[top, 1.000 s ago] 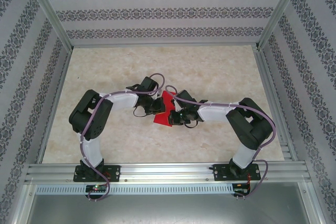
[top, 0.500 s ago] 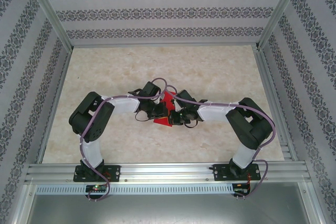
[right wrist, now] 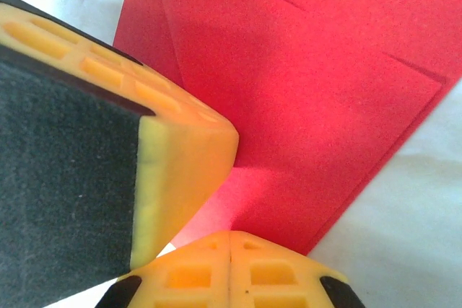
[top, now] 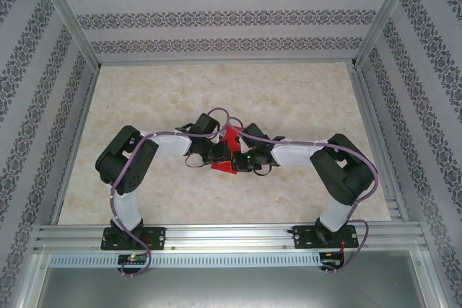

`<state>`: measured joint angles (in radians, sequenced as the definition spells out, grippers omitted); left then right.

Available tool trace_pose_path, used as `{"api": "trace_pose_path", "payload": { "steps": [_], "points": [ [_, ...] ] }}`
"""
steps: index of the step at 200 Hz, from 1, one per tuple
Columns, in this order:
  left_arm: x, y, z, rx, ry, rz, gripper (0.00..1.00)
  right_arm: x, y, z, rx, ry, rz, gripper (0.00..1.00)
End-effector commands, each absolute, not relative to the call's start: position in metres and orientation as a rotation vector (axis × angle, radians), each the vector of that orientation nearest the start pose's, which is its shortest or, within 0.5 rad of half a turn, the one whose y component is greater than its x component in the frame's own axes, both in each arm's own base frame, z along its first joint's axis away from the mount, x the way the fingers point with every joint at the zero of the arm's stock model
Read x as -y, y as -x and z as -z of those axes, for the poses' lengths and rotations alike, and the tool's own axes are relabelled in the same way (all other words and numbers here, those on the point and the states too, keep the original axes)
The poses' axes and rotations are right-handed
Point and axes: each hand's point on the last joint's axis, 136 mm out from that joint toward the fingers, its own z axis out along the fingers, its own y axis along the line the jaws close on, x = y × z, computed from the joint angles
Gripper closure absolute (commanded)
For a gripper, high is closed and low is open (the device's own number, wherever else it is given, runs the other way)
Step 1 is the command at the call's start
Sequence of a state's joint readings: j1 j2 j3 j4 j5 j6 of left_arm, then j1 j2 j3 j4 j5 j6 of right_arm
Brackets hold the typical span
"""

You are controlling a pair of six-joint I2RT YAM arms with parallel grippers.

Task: Fold a paper plane with a square sheet of paper (pick it up from the middle)
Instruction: Fold the triangle a second time at the center of the table.

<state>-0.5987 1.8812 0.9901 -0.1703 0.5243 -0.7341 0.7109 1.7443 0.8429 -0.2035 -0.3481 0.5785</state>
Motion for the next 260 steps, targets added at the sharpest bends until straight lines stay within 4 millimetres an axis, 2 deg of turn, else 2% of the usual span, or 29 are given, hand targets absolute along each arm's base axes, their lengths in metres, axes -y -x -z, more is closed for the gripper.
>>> {"api": "trace_pose_path", "payload": {
  "steps": [1, 47, 93, 139, 205, 226, 238, 247, 260],
  "points": [
    [0.263, -0.312, 0.011, -2.858, 0.032, 0.861, 0.95, -0.221, -0.187, 0.059, -3.175, 0.268, -0.424, 0.96],
    [0.250, -0.336, 0.015, -2.822, 0.087, 0.916, 0.95, -0.212, -0.178, 0.065, -3.210, 0.286, -0.365, 0.96],
    [0.241, -0.354, 0.008, -2.789, 0.115, 0.928, 0.95, -0.207, -0.174, 0.070, -3.240, 0.287, -0.321, 0.96],
    [0.234, -0.369, 0.009, -2.783, 0.119, 0.891, 0.95, -0.202, -0.170, 0.071, -3.253, 0.294, -0.287, 0.96],
    [0.208, -0.390, 0.006, -2.778, 0.164, 0.810, 0.95, -0.205, -0.172, 0.068, -3.238, 0.290, -0.311, 0.96],
    [0.205, -0.397, -0.001, -2.765, 0.169, 0.815, 0.95, -0.208, -0.174, 0.066, -3.231, 0.290, -0.322, 0.95],
    [0.210, -0.400, -0.013, -2.752, 0.170, 0.840, 0.95, -0.211, -0.177, 0.060, -3.221, 0.293, -0.341, 0.95],
    [0.215, -0.400, -0.025, -2.740, 0.161, 0.862, 0.95, -0.219, -0.182, 0.051, -3.197, 0.299, -0.388, 0.95],
    [0.216, -0.398, -0.043, -2.717, 0.162, 0.865, 0.94, -0.237, -0.197, 0.027, -3.121, 0.308, -0.484, 0.93]
  ]
}}
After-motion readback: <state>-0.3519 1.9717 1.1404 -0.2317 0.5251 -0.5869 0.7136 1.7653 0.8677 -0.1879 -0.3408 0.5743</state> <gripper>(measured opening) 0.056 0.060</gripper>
